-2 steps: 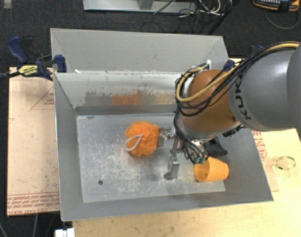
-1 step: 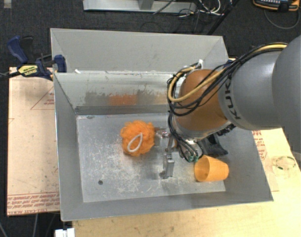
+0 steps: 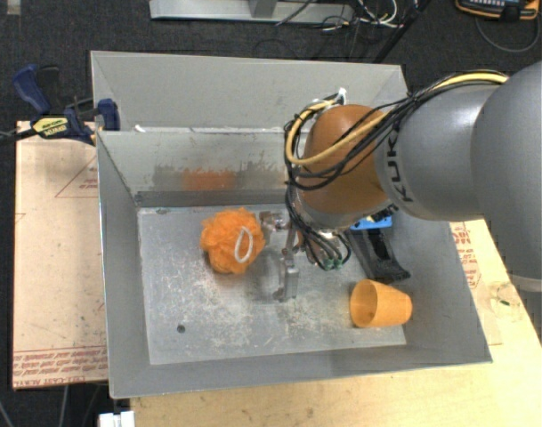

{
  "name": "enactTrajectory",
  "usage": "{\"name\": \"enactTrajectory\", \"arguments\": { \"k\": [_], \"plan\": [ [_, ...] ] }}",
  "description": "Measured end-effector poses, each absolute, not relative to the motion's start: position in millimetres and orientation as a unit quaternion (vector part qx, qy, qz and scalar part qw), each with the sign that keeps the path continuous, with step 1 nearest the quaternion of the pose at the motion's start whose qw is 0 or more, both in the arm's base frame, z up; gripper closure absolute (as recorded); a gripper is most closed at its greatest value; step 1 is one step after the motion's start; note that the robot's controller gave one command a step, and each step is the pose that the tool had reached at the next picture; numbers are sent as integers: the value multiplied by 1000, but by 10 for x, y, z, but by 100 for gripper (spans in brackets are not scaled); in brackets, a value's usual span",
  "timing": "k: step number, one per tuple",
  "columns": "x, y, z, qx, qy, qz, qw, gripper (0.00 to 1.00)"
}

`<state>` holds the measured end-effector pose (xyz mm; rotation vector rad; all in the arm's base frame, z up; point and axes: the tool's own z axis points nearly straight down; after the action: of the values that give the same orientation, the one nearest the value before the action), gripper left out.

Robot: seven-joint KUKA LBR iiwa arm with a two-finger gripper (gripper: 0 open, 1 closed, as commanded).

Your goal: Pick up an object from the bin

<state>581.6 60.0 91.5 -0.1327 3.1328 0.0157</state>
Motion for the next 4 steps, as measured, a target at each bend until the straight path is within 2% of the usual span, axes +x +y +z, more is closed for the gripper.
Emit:
{"name": "enactTrajectory", "arguments": {
  "k": [1, 2, 3, 4],
  "plan": [
    [5781, 730, 818, -98, 995, -2, 1, 0],
    [5819, 1089, 772, -118, 993, 4, 3, 0],
    [5892, 1245, 753, 35, 999, 2, 3, 0],
    [5856, 1525, 732, -3, 1000, 2, 3, 0]
  ]
}}
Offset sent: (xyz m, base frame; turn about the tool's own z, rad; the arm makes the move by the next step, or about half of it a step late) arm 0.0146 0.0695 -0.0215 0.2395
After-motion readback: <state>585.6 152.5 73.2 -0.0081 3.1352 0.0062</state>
